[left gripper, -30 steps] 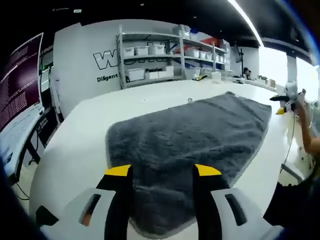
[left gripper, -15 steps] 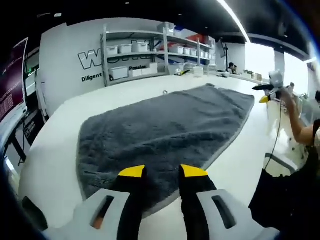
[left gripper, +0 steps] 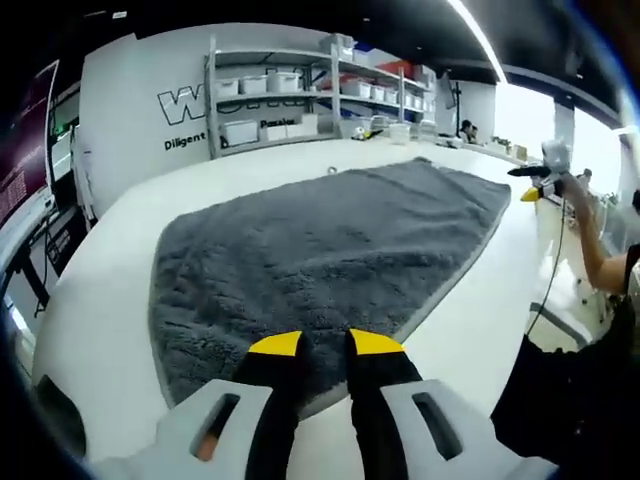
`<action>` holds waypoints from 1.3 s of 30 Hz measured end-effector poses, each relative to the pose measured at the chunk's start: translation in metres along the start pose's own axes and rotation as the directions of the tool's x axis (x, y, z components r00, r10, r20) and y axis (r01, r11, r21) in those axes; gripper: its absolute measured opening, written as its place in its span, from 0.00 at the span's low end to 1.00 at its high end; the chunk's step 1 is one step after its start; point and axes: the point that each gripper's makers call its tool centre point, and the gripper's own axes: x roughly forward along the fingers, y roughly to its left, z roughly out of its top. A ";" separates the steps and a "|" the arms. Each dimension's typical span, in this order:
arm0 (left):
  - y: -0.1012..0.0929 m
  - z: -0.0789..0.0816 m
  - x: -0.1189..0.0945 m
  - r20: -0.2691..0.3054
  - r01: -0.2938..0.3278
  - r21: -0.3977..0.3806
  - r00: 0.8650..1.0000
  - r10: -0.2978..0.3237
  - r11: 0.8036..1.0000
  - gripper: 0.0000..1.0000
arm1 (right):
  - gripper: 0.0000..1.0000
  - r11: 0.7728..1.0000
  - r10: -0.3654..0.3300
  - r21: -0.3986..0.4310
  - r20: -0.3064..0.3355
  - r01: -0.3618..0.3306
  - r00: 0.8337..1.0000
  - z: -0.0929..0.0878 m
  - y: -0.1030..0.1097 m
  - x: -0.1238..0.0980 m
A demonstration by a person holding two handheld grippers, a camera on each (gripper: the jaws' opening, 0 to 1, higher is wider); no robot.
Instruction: Open the folded towel by lifting each exposed corner and separating the folded layers until the towel lies flat within the target outline without major curled edges
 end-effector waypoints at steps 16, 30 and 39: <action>0.005 0.025 -0.017 0.175 -0.013 -0.045 0.984 0.021 0.999 0.25 | 0.67 0.996 0.000 0.092 0.098 -0.009 0.995 0.009 -0.018 0.002; 0.012 0.020 -0.029 0.192 -0.072 -0.087 0.977 0.087 0.994 0.76 | 0.22 0.986 0.037 0.158 0.075 -0.048 0.996 -0.002 -0.033 0.024; 0.003 0.017 -0.033 0.195 -0.069 -0.084 0.977 0.084 0.994 0.82 | 0.20 0.986 0.098 0.137 -0.025 -0.094 0.995 -0.025 -0.026 0.027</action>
